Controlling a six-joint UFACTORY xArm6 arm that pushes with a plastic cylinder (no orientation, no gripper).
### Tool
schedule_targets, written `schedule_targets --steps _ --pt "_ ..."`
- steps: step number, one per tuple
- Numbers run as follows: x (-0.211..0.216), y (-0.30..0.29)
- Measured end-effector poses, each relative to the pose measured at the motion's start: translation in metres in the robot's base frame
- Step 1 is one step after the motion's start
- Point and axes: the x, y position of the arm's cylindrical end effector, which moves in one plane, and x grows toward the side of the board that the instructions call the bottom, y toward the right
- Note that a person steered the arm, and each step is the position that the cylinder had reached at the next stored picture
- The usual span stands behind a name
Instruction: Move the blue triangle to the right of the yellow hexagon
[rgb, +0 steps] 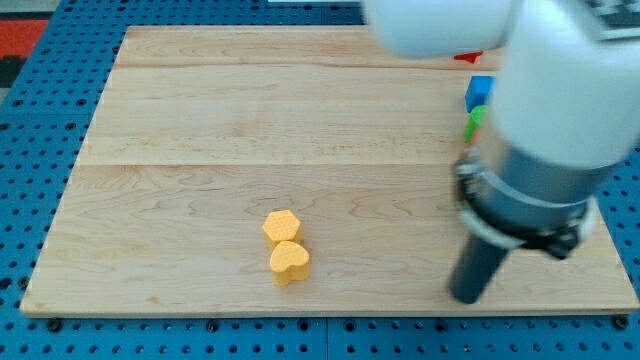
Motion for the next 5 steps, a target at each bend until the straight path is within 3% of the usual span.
schedule_targets --steps 1,3,5 --pt "-0.004 0.064" --pt "-0.083 0.058" --pt "-0.087 0.050"
